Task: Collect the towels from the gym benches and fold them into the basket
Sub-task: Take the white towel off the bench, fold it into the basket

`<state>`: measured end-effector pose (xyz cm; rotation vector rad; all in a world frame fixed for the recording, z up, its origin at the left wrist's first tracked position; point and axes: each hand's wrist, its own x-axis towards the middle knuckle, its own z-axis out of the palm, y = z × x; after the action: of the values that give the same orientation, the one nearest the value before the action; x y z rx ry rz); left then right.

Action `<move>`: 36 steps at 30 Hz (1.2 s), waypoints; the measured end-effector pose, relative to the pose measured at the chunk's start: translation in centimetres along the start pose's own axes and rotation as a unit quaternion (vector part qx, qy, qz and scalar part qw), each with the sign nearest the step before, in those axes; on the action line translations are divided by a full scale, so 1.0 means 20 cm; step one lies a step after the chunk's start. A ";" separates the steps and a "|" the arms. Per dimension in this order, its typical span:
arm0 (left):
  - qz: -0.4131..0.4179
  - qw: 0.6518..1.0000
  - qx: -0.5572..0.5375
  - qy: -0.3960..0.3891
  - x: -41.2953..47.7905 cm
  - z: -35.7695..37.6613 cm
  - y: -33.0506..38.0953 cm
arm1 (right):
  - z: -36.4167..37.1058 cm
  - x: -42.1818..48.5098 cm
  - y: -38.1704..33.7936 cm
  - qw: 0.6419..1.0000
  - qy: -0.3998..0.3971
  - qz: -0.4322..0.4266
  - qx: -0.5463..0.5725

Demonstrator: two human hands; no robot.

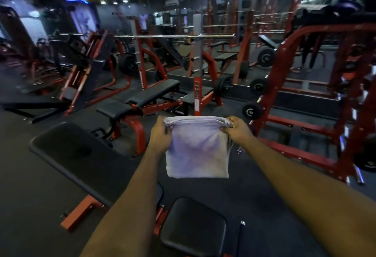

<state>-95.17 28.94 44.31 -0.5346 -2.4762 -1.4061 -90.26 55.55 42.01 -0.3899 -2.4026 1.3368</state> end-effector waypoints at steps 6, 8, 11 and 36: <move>0.034 0.993 -0.015 -0.108 -0.05 0.10 0.07 | -0.15 -0.31 0.12 0.995 0.083 0.048 0.022; 0.057 0.988 -0.023 -0.143 -0.09 0.16 0.10 | -0.21 -0.45 0.18 0.991 0.107 0.075 0.022; 0.106 0.974 -0.032 -0.200 -0.18 0.30 0.17 | -0.33 -0.68 0.30 0.978 0.161 0.132 0.017; 0.347 0.725 -0.125 -0.582 -2.31 2.05 1.75 | -1.91 -3.34 1.13 0.719 0.557 0.415 0.020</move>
<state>-39.72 71.87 32.91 -2.7468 -2.1357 -1.1657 -12.17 68.82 29.43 -1.7936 -1.1172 0.8958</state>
